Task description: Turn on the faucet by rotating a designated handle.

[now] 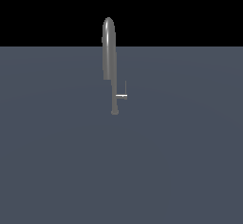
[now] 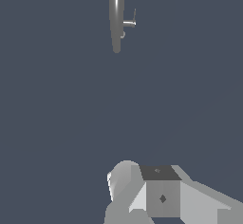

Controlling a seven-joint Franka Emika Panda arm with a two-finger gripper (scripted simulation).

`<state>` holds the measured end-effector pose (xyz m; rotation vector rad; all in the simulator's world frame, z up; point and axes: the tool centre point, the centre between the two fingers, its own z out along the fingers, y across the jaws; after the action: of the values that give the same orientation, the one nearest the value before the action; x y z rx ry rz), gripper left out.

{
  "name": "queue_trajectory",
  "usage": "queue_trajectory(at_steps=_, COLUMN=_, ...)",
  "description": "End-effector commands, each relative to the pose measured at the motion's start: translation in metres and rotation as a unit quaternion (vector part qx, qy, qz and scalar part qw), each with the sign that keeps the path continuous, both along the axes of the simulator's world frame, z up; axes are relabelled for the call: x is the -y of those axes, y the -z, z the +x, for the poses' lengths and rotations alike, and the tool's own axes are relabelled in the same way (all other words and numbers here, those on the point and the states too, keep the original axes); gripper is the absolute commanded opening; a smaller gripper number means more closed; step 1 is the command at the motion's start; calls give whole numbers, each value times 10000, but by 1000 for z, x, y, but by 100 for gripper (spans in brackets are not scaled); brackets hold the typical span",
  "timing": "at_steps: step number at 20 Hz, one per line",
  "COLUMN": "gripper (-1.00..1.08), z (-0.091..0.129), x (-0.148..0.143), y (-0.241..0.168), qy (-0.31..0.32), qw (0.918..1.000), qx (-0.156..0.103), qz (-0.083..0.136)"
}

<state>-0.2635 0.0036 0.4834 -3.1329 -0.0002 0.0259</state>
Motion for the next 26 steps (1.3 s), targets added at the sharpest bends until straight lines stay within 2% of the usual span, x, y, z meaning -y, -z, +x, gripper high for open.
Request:
queue_trajectory(at_steps=1, gripper=-100, z=0, x=0, y=0, qy=0, qw=10000, qx=0, qz=0)
queue_trajectory(at_steps=7, gripper=-100, z=5, x=-1, y=1, qy=60, qw=10000, qx=-55, qz=57)
queue_trajectory(at_steps=13, gripper=-100, z=20, x=-4, y=3, qy=242, qw=9992, qx=-224, qz=230)
queue_trajectory(at_steps=20, gripper=-100, z=52, x=-7, y=10, qy=618, qw=9947, qx=-571, qz=587)
queue_trajectory(at_steps=26, gripper=-100, z=87, x=-9, y=19, qy=1041, qw=9849, qx=-962, qz=990)
